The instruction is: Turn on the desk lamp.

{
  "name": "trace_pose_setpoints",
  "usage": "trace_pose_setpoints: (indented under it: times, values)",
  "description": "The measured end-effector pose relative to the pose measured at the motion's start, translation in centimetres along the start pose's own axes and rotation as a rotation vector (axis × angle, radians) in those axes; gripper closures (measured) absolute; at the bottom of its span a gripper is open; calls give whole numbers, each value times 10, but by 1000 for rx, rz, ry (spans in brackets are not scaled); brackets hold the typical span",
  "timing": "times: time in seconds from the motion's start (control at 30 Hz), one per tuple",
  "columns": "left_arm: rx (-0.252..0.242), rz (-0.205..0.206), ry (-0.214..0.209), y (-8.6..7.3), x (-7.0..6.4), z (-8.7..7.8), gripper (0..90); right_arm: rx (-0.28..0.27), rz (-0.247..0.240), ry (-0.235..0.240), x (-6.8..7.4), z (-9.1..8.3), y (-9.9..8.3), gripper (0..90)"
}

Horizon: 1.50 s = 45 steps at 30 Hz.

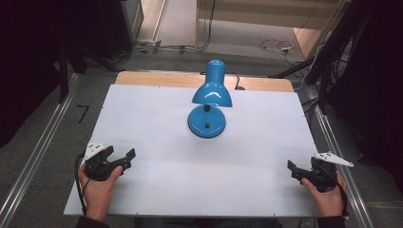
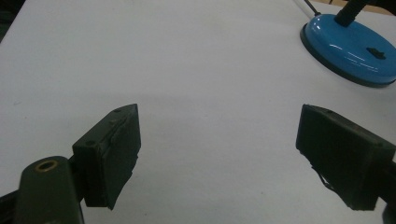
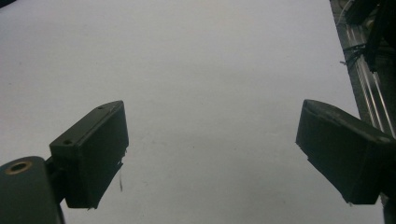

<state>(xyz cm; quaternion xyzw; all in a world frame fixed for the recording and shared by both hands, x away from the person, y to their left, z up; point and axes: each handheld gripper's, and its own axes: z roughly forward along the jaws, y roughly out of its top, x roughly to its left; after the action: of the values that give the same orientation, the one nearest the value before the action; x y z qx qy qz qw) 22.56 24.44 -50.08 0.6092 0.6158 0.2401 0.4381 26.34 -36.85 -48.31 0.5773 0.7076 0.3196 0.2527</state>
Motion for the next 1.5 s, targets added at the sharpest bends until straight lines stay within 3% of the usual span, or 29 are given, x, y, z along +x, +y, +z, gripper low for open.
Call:
trace_pose_setpoints:
  times: [0.43,0.67,1.5]
  values:
    - [6,6,-3,0,-1,0,148,2,-31,38,11,0,1,90]
    - [7,4,-5,-1,-1,1,148,8,-23,47,14,1,2,94]
    - [8,0,-8,-1,-2,2,148,4,-63,125,41,11,11,101]
